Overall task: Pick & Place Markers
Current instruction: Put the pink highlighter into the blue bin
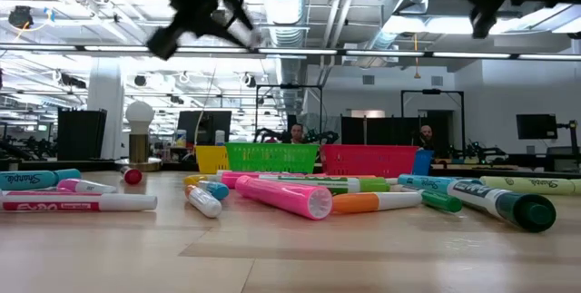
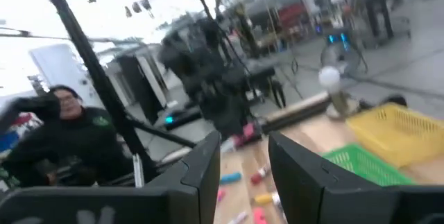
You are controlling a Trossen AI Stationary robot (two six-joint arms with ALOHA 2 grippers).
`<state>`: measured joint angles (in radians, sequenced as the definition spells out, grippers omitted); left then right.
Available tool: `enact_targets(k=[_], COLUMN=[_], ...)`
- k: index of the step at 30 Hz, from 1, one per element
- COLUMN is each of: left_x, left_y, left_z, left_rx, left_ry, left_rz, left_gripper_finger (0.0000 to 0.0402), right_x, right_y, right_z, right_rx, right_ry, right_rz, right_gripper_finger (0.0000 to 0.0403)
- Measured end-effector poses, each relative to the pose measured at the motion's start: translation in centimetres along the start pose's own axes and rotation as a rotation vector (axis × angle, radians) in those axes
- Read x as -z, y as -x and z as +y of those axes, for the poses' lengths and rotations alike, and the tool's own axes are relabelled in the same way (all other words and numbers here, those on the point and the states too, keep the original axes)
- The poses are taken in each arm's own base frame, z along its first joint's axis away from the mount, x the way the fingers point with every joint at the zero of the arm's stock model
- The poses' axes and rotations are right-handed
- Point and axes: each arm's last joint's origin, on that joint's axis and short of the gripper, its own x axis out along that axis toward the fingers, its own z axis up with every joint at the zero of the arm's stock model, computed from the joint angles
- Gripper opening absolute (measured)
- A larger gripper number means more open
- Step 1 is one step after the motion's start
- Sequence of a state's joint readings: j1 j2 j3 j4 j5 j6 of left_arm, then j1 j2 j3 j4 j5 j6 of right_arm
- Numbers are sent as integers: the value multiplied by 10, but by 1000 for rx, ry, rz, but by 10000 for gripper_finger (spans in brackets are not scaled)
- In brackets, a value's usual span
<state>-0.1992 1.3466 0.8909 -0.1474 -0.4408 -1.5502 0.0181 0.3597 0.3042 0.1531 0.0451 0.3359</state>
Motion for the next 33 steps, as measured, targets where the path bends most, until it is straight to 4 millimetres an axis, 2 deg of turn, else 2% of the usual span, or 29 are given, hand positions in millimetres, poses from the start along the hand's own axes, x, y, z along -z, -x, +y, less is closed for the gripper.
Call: enact_targets(k=[5,13,19,26,33], left_x=[-10,-13,-13,-13,-13], left_y=[-9,-10,-10,-9,-9], left_z=[-11,-16,-17,-19,-21], left_rx=[112,158,173,191,207], left_ry=[-6,-11,-22,-31,-38], left_rz=[-22,-31,-32,-34,-27], left_gripper_finger=[69,70,70,71,71], right_x=[15,38,34,34,34], right_y=[-30,-73,-106,-143,-173], right_z=[-3,-11,-13,-19,-28], right_rx=[7,-51,-144,-153,-178], right_ry=[-50,-258,-309,-373,-416], right_rz=[89,232,239,305,349], right_gripper_finger=[113,121,175,251,266])
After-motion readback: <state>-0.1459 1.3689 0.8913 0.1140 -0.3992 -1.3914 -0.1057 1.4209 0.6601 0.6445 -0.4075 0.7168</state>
